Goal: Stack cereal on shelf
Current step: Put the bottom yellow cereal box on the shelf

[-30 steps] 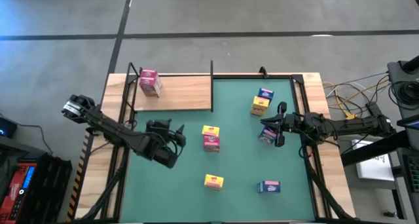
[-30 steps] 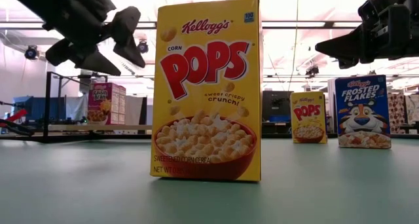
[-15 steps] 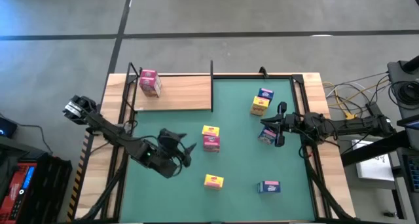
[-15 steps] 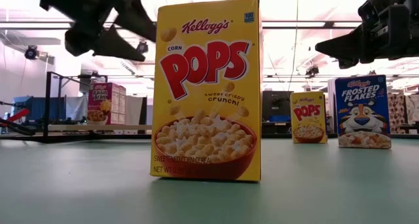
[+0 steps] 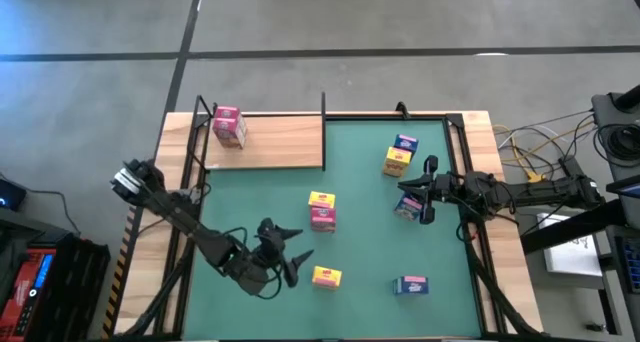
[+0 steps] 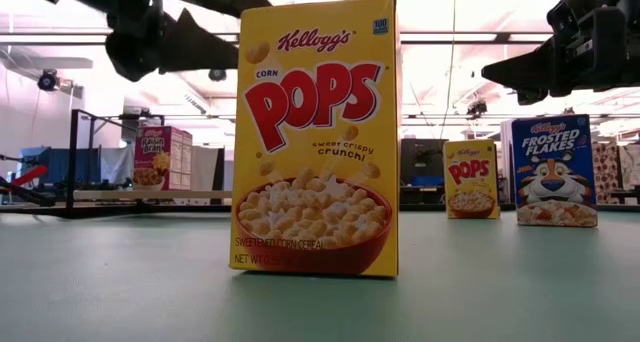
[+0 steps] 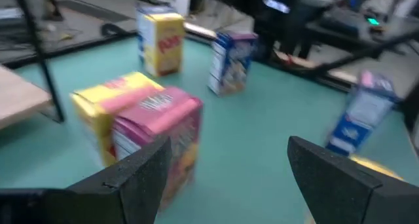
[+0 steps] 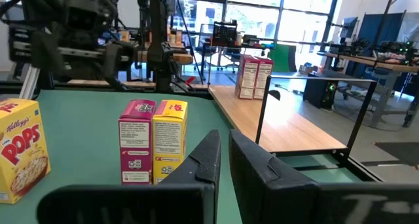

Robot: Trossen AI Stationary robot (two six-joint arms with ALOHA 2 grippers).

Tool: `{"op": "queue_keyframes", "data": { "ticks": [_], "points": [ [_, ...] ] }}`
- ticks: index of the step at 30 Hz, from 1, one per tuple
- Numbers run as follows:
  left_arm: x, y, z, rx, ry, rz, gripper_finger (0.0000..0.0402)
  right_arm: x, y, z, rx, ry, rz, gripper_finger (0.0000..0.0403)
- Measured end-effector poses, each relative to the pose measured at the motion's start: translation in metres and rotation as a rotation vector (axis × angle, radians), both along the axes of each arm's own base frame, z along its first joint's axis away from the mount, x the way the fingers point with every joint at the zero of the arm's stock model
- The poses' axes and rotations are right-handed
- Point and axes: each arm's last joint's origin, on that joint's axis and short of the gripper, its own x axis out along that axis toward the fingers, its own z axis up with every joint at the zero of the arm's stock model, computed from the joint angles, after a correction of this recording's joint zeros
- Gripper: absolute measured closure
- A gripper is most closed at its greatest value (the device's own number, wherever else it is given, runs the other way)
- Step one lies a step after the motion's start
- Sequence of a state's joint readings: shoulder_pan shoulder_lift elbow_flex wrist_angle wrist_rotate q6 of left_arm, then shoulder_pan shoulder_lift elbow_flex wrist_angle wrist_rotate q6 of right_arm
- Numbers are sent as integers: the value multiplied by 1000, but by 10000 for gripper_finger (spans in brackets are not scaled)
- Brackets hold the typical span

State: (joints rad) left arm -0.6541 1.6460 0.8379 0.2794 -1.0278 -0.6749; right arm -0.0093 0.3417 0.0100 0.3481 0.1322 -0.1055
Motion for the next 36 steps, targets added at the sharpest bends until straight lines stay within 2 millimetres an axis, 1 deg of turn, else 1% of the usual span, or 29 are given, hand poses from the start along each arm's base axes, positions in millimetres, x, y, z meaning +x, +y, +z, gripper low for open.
{"op": "queue_keyframes", "data": {
  "ticks": [8,12,23,28,31,33,36],
  "points": [
    [5,-12,-19,-55,66,-156,113,0,0,0,0,0,0,380],
    [5,-13,-20,-59,70,-177,113,0,0,0,0,0,0,380],
    [5,-12,-14,-62,43,-159,113,0,0,0,0,1,0,380],
    [11,-22,-3,-51,57,-300,113,0,0,0,0,1,0,380],
    [16,-26,9,-13,43,-323,113,0,0,0,0,0,0,380],
    [17,-26,12,20,60,-317,113,0,0,0,0,1,0,380],
    [18,-22,10,61,80,-256,115,0,0,0,0,0,0,380]
  ]
}}
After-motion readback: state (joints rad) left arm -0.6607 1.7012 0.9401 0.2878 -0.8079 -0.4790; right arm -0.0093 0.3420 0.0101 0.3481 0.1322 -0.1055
